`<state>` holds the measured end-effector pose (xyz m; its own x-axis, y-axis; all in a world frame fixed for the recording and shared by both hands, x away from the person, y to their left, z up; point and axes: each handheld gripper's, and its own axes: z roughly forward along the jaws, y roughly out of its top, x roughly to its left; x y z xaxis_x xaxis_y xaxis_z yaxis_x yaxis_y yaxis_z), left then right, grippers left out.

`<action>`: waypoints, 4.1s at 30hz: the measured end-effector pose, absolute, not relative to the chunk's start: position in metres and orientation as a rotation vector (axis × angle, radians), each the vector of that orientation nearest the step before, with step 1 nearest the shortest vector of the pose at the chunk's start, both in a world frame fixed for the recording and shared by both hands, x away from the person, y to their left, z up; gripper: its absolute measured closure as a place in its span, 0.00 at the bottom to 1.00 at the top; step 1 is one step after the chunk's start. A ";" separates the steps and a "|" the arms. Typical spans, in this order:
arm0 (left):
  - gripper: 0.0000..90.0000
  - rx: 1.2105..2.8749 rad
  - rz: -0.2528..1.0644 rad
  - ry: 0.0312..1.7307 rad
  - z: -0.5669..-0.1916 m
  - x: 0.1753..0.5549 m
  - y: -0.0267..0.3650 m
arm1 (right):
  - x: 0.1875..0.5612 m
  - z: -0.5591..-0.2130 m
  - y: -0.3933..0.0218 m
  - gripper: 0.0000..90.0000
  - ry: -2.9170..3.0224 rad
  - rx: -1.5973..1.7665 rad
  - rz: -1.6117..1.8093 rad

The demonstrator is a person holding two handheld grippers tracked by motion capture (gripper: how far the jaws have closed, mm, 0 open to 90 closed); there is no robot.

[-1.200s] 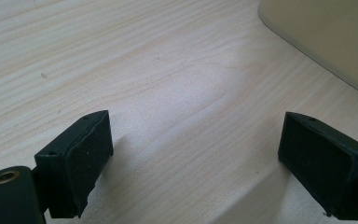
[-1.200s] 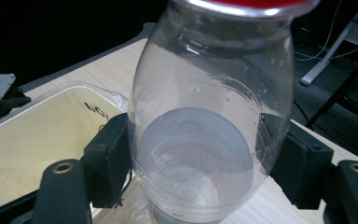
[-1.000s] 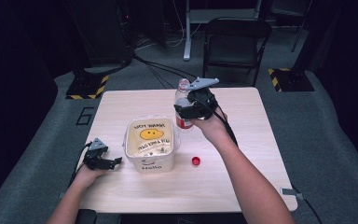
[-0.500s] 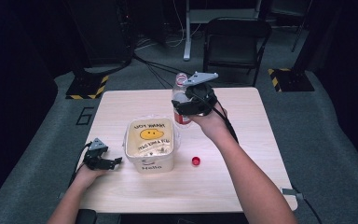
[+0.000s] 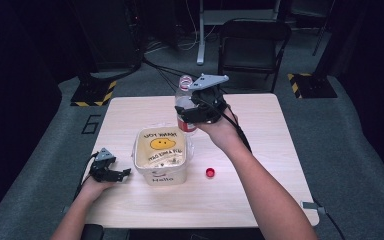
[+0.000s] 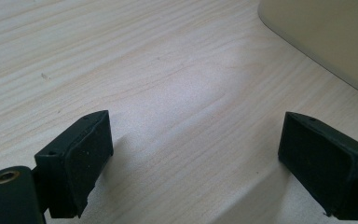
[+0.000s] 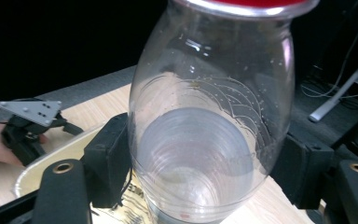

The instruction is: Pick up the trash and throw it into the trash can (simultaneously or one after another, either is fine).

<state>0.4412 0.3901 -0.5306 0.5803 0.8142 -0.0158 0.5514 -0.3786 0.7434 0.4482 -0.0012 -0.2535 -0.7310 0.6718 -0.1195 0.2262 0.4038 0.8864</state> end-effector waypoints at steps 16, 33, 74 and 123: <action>0.11 2.083 0.461 1.086 -0.530 0.441 0.390 | 0.445 -0.255 0.029 0.32 2.265 0.709 1.348; 0.11 2.080 0.461 1.085 -0.531 0.441 0.390 | 0.446 -0.270 0.054 0.32 2.298 0.686 1.370; 0.11 2.088 0.464 1.080 -0.530 0.441 0.390 | 0.461 -0.333 0.065 0.32 2.344 0.759 1.244; 0.11 2.090 0.462 1.079 -0.530 0.441 0.391 | 0.469 -0.385 0.067 0.31 2.343 0.790 1.148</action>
